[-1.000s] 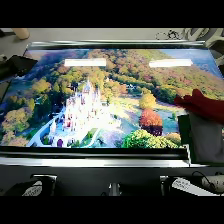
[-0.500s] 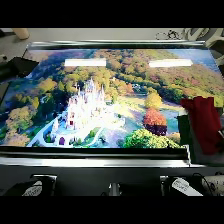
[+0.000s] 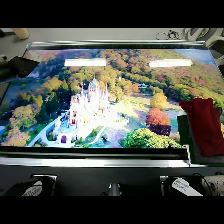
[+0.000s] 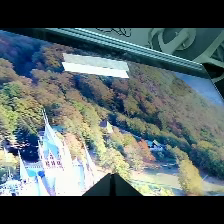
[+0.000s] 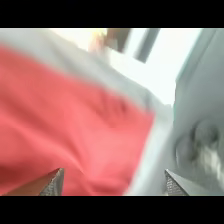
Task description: Fold the shirts.
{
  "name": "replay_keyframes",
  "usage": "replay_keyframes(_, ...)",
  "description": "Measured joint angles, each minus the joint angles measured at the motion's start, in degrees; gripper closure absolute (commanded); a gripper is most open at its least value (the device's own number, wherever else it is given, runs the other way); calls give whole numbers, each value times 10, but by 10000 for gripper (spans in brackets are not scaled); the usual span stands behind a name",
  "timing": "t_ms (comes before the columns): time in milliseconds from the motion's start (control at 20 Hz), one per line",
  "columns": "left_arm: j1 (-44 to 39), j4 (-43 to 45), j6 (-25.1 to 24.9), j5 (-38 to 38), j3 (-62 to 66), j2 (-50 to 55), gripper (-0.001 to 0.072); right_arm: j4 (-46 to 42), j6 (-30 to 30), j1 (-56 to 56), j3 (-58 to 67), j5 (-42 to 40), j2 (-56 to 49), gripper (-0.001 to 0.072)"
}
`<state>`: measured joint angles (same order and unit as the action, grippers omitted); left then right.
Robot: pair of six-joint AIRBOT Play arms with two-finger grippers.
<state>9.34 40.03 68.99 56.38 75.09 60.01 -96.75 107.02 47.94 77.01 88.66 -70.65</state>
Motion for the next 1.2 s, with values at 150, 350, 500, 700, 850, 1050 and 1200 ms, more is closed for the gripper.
replay_keyframes(150,-31,106,35,2,36,17,683,30,-15,-35,122,-91,0,19)
replay_keyframes(350,-107,359,151,52,103,90,334,52,-53,-213,194,-155,-24,25)
replay_keyframes(500,-162,460,198,137,124,156,-13,65,-51,-360,210,-99,-83,18)
replay_keyframes(700,-190,514,224,199,109,196,-13,80,-45,-468,218,-20,-147,17)
replay_keyframes(850,-193,529,239,187,99,201,-13,82,-44,-495,220,6,-162,18)
replay_keyframes(1050,-194,538,247,179,94,203,-13,84,-46,-509,221,23,-169,18)
replay_keyframes(1200,-194,541,249,177,93,203,-13,83,-49,-512,221,24,-171,18)
